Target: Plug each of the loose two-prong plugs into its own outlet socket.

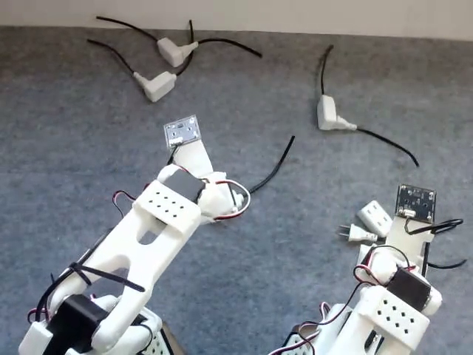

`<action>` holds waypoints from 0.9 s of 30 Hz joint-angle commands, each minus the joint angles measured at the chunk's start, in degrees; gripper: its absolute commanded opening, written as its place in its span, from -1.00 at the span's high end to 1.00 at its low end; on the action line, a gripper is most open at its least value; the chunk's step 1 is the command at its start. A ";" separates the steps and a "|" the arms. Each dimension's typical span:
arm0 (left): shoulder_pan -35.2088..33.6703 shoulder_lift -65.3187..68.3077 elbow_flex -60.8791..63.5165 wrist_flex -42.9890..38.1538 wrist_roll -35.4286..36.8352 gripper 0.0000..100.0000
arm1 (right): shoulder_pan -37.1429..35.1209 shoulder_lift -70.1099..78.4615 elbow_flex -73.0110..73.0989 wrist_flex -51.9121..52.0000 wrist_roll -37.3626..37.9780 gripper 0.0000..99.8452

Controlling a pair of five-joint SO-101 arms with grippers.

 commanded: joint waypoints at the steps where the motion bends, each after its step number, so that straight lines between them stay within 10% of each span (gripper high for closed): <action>1: 0.40 -0.13 -0.92 -1.14 0.26 0.99 | 0.40 -0.84 -0.22 -1.45 -0.62 0.98; 27: -3.30 -0.04 5.41 -9.23 4.66 0.99 | 0.40 -0.92 1.36 -1.45 -0.62 0.98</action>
